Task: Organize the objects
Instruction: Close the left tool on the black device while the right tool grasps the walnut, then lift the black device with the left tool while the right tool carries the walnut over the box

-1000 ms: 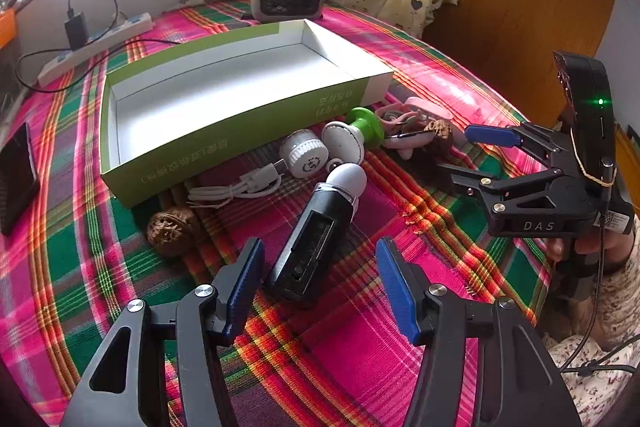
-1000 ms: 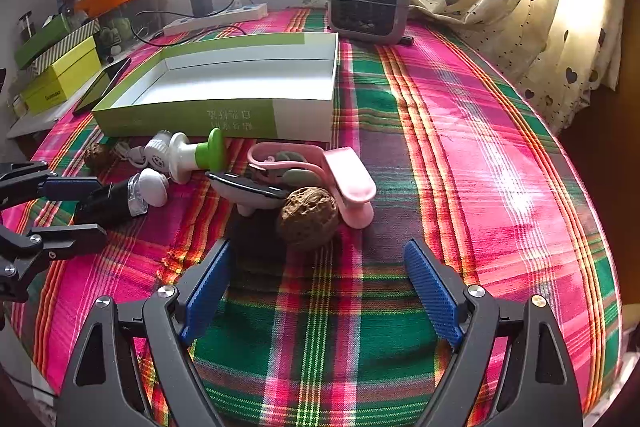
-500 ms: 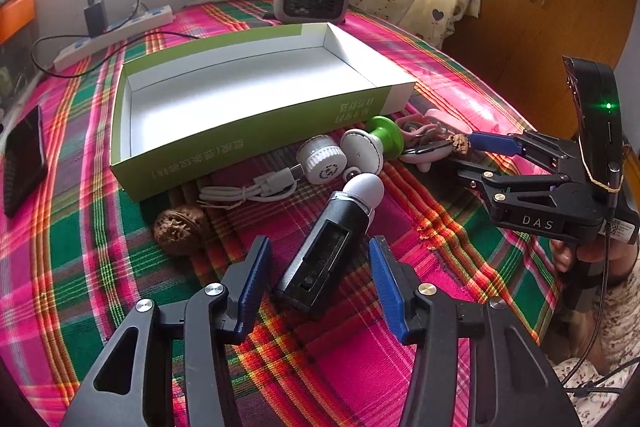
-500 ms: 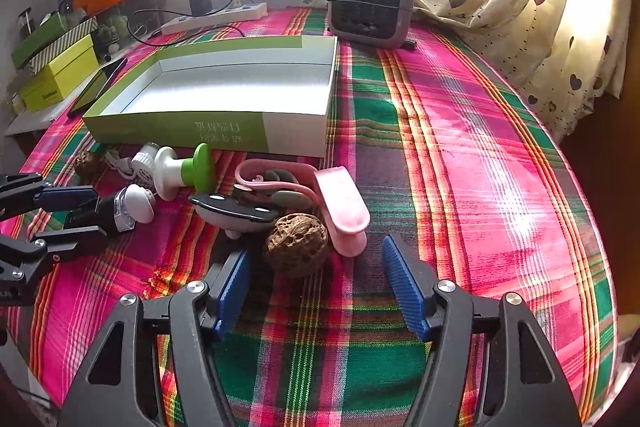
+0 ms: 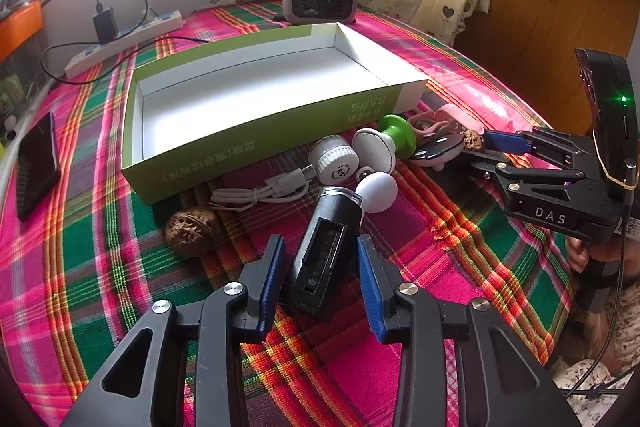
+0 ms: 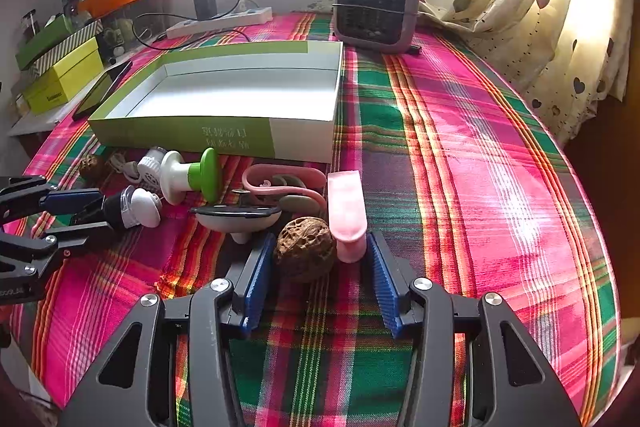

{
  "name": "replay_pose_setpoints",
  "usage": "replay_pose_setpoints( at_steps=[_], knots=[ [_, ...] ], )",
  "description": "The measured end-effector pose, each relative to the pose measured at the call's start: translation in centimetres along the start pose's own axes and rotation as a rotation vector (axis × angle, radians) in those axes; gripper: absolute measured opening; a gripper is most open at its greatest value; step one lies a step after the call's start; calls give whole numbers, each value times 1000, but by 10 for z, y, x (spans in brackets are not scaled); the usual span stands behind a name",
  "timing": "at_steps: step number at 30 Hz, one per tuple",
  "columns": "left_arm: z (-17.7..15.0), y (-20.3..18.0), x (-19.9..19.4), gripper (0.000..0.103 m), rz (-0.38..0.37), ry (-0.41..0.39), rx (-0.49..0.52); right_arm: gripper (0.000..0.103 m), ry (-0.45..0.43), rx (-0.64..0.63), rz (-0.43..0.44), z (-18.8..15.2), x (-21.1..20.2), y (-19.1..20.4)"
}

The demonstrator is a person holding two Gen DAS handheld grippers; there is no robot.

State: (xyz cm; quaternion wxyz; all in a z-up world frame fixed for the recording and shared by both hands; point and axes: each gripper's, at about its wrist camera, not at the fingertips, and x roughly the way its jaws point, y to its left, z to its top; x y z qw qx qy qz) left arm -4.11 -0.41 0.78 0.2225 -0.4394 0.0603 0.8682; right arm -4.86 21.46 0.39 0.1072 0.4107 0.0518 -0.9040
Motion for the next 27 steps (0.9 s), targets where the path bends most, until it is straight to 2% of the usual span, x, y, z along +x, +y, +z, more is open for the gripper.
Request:
replay_pose_setpoints(
  at_steps=[6,7,8,27],
  knots=[
    [0,3,0,26,9,-1,-12,46,-4,-2,6,0,-1,0],
    [0,3,0,26,11,-1,-11,36,-3,-5,10,0,0,0],
    [0,2,1,26,15,-2,-8,30,-5,-8,10,0,0,1],
    [1,0,4,25,41,-17,-22,30,-6,-2,7,0,0,3]
  ],
)
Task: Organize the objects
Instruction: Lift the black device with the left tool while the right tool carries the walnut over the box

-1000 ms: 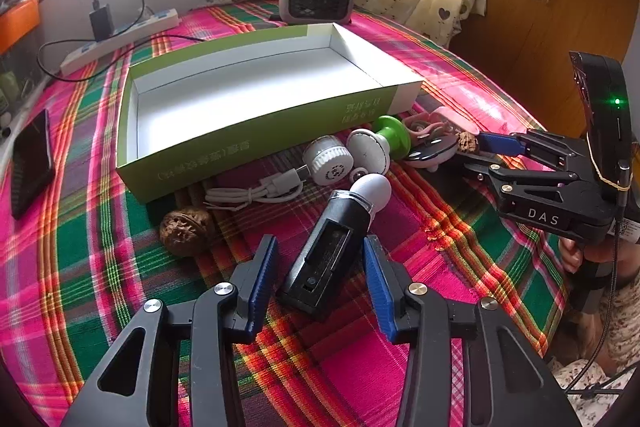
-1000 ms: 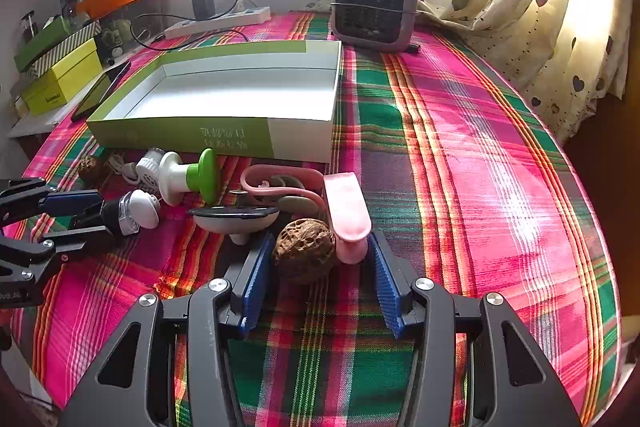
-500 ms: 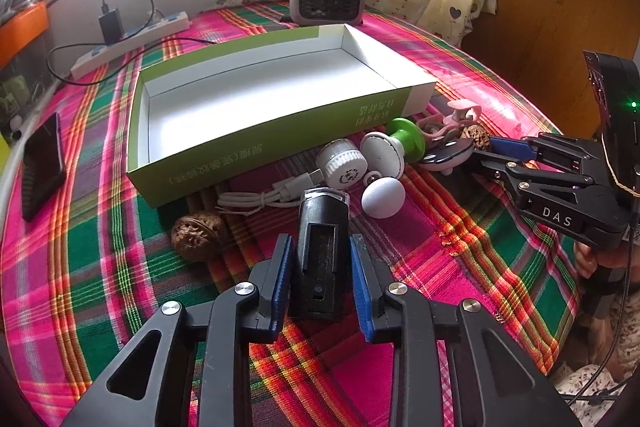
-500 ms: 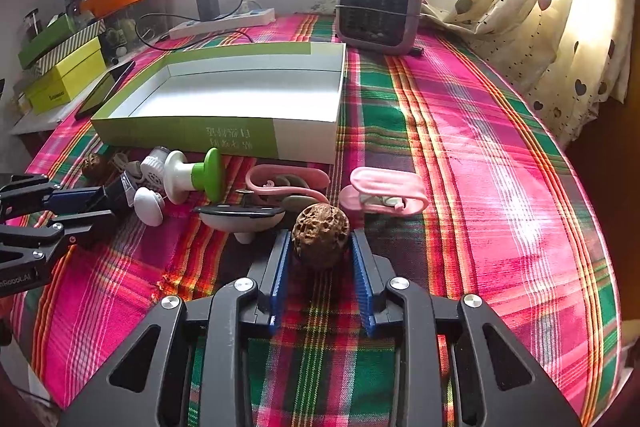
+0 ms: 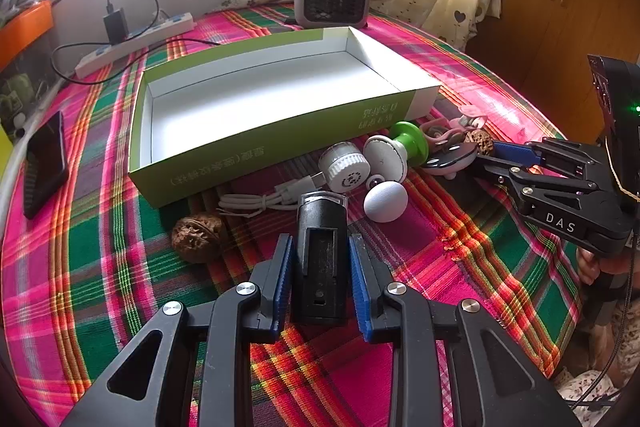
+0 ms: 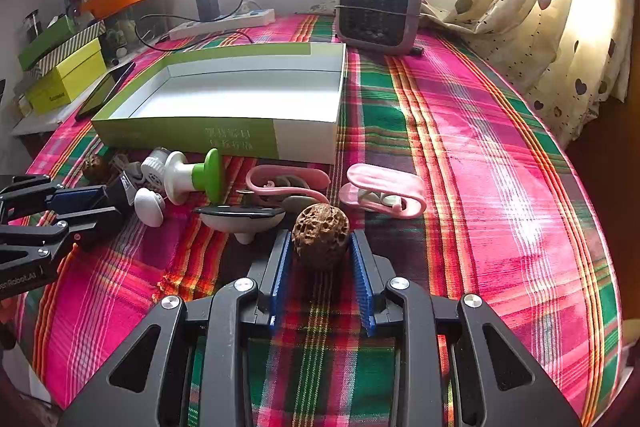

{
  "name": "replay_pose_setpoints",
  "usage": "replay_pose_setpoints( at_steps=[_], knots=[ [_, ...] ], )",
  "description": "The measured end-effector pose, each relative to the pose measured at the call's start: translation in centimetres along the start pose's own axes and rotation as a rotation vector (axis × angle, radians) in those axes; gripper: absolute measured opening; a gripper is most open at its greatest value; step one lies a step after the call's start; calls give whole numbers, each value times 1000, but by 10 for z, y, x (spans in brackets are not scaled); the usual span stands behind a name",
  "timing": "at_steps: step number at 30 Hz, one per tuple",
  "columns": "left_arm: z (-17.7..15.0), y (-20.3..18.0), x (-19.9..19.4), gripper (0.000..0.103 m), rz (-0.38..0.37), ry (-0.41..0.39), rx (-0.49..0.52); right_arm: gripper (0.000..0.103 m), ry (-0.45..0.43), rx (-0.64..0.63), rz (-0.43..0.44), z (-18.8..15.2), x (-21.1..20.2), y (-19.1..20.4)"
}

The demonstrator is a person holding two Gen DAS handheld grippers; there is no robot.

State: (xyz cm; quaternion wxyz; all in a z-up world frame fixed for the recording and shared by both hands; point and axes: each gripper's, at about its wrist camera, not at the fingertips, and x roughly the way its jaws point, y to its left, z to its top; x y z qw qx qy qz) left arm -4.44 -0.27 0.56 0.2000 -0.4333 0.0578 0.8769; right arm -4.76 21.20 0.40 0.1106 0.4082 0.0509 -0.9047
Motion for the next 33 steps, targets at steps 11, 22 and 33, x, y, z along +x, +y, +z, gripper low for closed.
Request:
replay_pose_setpoints(
  at_steps=[11,22,33],
  knots=[
    [0,-2,-2,24,15,7,-3,30,-15,5,3,0,-3,0],
    [11,3,-20,24,16,-23,-21,30,-38,2,23,9,-14,3],
    [30,14,-34,24,18,-58,-51,30,-66,14,56,25,-26,1]
  ],
)
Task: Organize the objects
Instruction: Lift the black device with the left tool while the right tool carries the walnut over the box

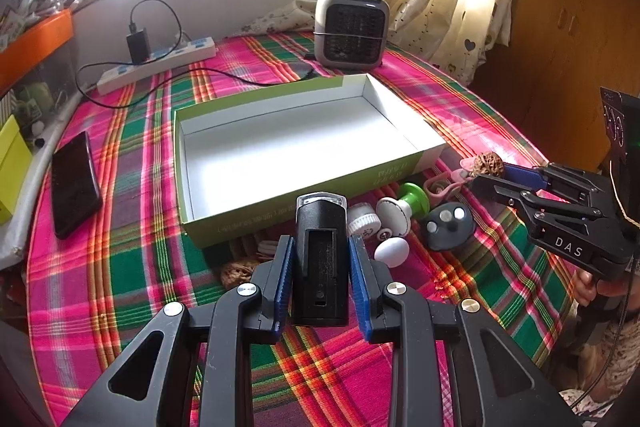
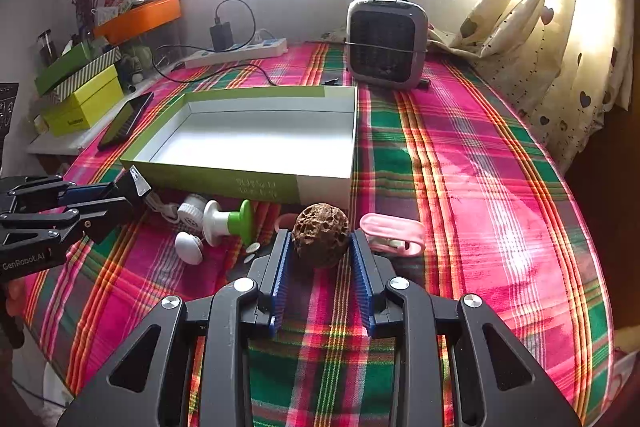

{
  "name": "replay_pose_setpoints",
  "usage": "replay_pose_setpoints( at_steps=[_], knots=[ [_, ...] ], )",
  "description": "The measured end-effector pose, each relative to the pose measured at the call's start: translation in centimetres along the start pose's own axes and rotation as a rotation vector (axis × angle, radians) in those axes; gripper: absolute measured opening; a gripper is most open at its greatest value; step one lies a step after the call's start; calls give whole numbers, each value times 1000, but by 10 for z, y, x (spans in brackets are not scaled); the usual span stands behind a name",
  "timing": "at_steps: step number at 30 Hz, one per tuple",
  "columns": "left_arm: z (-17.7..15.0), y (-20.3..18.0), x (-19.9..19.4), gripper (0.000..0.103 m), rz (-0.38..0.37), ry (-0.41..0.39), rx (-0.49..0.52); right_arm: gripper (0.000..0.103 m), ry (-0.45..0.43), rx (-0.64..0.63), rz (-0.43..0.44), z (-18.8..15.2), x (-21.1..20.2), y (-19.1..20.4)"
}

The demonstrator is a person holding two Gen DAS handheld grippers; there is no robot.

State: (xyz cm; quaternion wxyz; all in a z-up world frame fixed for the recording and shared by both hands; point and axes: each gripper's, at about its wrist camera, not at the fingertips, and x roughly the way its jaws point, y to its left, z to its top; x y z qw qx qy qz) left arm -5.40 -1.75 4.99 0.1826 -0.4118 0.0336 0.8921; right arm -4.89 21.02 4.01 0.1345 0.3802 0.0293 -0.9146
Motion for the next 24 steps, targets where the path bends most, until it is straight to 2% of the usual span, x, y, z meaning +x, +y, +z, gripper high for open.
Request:
replay_pose_setpoints(
  at_steps=[12,24],
  knots=[
    [30,19,8,24,-6,-21,-48,30,-17,1,25,36,8,-3],
    [61,46,40,24,8,-1,-90,30,-5,-3,47,78,45,-6]
  ],
)
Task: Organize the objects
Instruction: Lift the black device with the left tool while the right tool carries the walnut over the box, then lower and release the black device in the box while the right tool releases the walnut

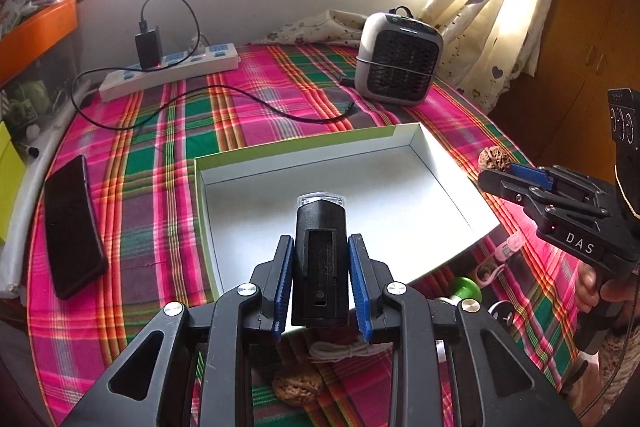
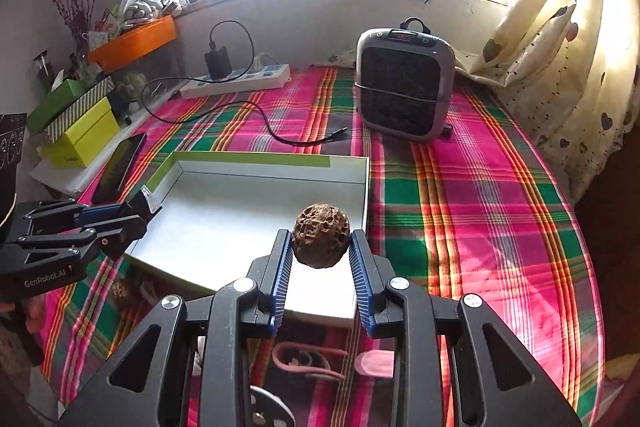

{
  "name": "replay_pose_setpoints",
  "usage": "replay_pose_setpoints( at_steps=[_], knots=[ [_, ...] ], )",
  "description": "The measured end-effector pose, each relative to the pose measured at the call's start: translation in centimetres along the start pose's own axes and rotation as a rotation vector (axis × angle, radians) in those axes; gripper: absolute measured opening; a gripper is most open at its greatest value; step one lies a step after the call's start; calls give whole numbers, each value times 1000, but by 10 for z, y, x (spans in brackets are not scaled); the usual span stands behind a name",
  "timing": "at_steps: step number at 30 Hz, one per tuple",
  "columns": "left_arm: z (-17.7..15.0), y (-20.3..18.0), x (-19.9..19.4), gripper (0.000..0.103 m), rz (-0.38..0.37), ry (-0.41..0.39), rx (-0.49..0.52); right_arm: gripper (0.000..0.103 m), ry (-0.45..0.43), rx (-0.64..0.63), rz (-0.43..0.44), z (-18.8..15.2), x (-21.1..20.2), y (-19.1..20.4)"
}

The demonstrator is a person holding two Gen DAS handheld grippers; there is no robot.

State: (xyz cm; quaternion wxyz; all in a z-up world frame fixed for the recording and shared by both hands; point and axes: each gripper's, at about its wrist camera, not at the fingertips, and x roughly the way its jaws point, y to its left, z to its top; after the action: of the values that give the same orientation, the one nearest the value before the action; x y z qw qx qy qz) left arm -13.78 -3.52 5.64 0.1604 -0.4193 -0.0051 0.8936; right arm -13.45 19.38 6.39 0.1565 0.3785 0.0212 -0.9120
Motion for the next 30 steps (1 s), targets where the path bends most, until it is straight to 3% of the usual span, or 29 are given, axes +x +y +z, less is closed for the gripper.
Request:
replay_pose_setpoints(
  at_steps=[21,30],
  knots=[
    [29,33,61,25,47,67,-50,30,99,-19,7,24,79,-2],
    [30,34,70,25,55,68,-41,30,104,-53,-20,25,92,1]
  ],
)
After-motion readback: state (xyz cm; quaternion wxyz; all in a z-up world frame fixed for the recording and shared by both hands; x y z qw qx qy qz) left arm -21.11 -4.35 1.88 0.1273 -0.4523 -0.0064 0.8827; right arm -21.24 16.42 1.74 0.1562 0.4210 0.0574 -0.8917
